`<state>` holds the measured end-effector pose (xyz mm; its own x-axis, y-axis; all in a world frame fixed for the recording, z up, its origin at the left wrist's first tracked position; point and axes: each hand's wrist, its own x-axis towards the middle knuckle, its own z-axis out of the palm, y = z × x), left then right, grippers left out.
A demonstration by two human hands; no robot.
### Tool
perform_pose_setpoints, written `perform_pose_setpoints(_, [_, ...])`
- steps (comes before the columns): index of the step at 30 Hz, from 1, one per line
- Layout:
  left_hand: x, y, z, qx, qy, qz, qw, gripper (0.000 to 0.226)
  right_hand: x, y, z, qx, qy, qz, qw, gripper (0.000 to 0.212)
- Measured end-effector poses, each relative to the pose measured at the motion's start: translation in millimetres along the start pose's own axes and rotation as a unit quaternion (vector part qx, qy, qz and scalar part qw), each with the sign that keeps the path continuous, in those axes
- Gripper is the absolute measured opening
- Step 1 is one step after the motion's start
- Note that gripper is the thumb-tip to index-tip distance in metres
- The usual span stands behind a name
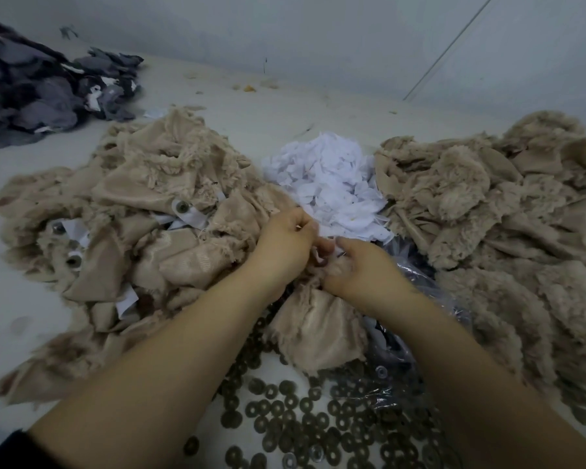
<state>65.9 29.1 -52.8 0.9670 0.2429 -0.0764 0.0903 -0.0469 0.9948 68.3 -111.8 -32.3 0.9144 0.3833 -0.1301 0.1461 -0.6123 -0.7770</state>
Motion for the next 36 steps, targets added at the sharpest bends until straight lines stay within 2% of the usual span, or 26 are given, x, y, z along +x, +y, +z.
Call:
perform_pose_setpoints(3, [14,-3,1,-0.009,0.024,-0.019,0.999,0.027,-12,6,-5,-0.049,0.020,0.014,0.999,0.082])
perform_pose_setpoints(5, [19,-1,1,-0.010,0.035,-0.024,0.999,0.028,-22,12,-8,0.022,0.009,0.007,1.000,0.088])
perform_pose_setpoints(8, [14,8,-2,-0.036,0.059,-0.012,0.998,0.025,-39,16,-13,0.158,-0.007,0.022,0.987,0.073])
perform_pose_setpoints(12, [-10,19,-16,-0.003,0.077,0.060,0.995,0.016,-47,23,-13,0.252,0.040,0.027,0.966,0.050])
perform_pose_setpoints(15, [-35,25,-16,-0.033,0.003,0.044,0.998,0.014,-48,24,-7,0.247,0.072,0.016,0.966,0.045])
perform_pose_setpoints(17, [-51,27,-11,-0.028,-0.064,0.020,0.997,0.014,-46,26,3,0.247,0.073,0.025,0.966,0.041])
perform_pose_setpoints(19, [-63,27,-8,-0.010,-0.098,0.024,0.995,0.016,-47,25,12,0.250,0.065,0.024,0.966,0.036])
perform_pose_setpoints(23, [-79,23,-7,0.047,-0.113,0.085,0.989,0.047,-46,27,18,0.239,0.077,0.033,0.967,0.032])
perform_pose_setpoints(28, [-83,17,-8,0.057,-0.125,0.129,0.982,0.058,-49,29,18,0.268,0.072,0.012,0.961,0.025])
perform_pose_setpoints(30, [-83,12,-9,0.061,-0.120,0.138,0.981,0.058,-50,31,18,0.264,0.070,0.004,0.962,0.024])
perform_pose_setpoints(36, [-79,-1,-7,0.042,-0.053,0.139,0.988,0.038,-50,33,18,0.263,0.091,-0.003,0.961,0.021])
